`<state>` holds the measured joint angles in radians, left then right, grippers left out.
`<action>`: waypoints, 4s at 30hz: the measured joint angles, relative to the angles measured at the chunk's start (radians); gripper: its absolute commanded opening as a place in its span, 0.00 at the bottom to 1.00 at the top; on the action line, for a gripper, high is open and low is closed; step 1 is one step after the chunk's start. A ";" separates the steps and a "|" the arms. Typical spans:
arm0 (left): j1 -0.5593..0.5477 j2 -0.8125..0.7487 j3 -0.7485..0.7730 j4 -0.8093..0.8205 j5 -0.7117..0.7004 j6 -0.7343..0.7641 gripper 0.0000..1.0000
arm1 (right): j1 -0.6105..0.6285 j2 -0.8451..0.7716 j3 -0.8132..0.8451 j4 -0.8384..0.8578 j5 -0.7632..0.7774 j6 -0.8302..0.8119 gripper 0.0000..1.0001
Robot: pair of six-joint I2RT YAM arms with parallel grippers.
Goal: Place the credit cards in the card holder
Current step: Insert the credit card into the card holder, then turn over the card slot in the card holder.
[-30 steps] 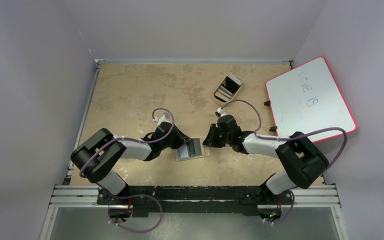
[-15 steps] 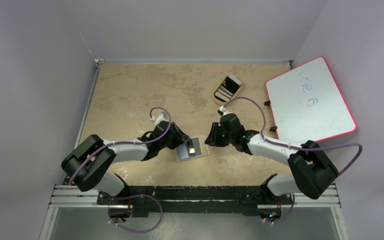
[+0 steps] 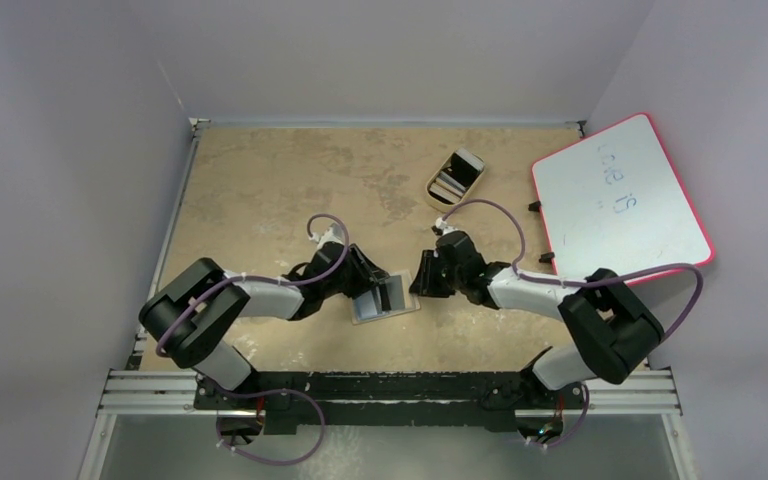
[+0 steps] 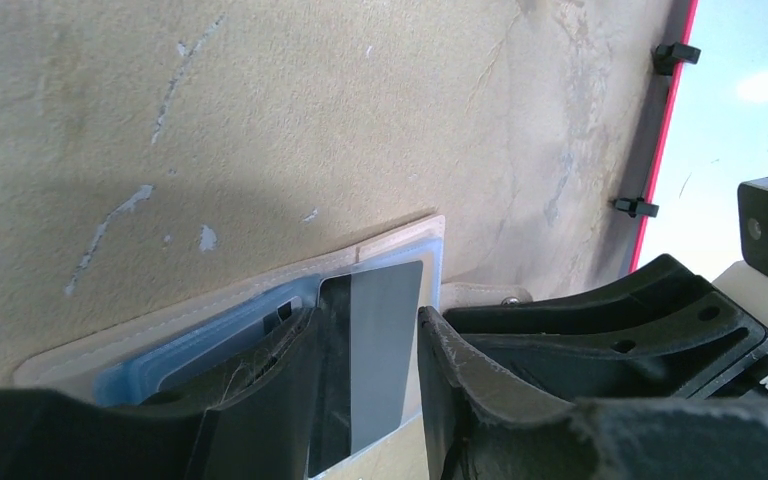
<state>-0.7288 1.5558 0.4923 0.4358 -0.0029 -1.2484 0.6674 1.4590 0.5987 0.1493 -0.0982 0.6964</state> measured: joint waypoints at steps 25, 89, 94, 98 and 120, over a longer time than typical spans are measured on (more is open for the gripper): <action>-0.046 -0.069 0.152 -0.328 0.006 0.060 0.47 | 0.000 -0.071 -0.048 0.031 -0.014 0.051 0.39; 0.078 -0.106 -0.006 -0.158 0.105 0.105 0.48 | 0.058 0.127 0.046 0.158 -0.070 0.011 0.17; 0.077 -0.109 -0.029 -0.104 0.162 0.053 0.46 | 0.058 0.127 0.046 0.160 -0.070 0.011 0.17; 0.066 -0.150 -0.033 -0.095 0.181 0.018 0.41 | 0.058 0.127 0.046 0.160 -0.069 0.010 0.17; 0.047 -0.116 0.027 -0.192 0.120 0.065 0.24 | 0.056 -0.068 0.069 -0.091 0.116 -0.026 0.32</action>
<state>-0.6823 1.4399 0.5190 0.2436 0.1169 -1.1835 0.7235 1.3907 0.6674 0.0582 0.0174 0.6704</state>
